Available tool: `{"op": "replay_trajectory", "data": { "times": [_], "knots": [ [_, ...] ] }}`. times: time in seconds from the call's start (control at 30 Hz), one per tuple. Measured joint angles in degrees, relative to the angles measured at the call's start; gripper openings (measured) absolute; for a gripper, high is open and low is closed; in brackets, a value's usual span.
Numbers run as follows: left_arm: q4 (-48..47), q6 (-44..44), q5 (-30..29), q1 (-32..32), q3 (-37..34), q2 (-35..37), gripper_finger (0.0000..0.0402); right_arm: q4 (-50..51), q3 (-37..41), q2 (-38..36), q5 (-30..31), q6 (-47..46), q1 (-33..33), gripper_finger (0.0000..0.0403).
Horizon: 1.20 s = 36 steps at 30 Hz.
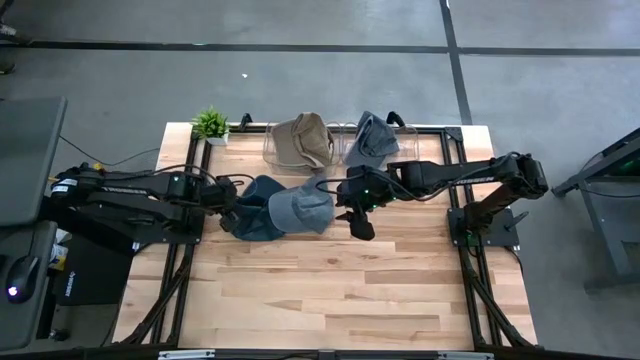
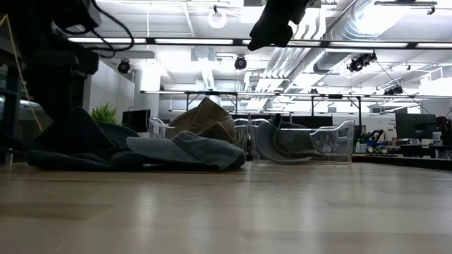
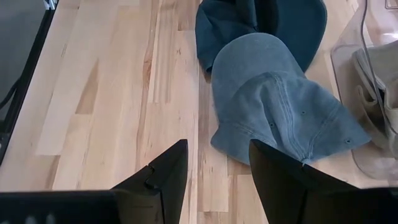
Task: Pick & Place hat
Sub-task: Put the black cap into the right transparent bin
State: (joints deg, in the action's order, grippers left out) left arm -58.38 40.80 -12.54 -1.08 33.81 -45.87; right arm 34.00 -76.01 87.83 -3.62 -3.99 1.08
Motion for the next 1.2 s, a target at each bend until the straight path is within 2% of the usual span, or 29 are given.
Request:
{"op": "replay_trajectory", "data": {
  "times": [0.17, 0.47, 0.67, 0.9, 1.2],
  "knots": [
    [7.0, 1.9, -3.9, 0.0, -4.9, 0.0, 0.0289, 0.0, 0.0, 0.0, -1.3, 0.2, 0.0, 0.0165],
    [19.7, 2.2, -1.8, 0.0, -11.3, 0.0, 0.0289, 0.5, 0.0, 0.0, -1.9, 1.3, 0.0, 0.0165],
    [25.6, 1.6, -2.4, 0.0, -12.7, 0.0, 0.0278, 0.5, 0.0, 0.0, -1.9, 1.5, 0.0, 0.0165],
    [25.5, 1.5, -3.9, 0.0, -12.7, 0.0, 0.0207, 0.5, 0.0, 0.0, -1.5, 1.0, 0.0, 0.0165],
    [25.9, 2.1, -5.1, 0.0, -12.7, 0.0, 0.0068, 0.5, 0.0, 0.0, -0.9, -0.9, 0.0, 0.0165]
  ]
}}
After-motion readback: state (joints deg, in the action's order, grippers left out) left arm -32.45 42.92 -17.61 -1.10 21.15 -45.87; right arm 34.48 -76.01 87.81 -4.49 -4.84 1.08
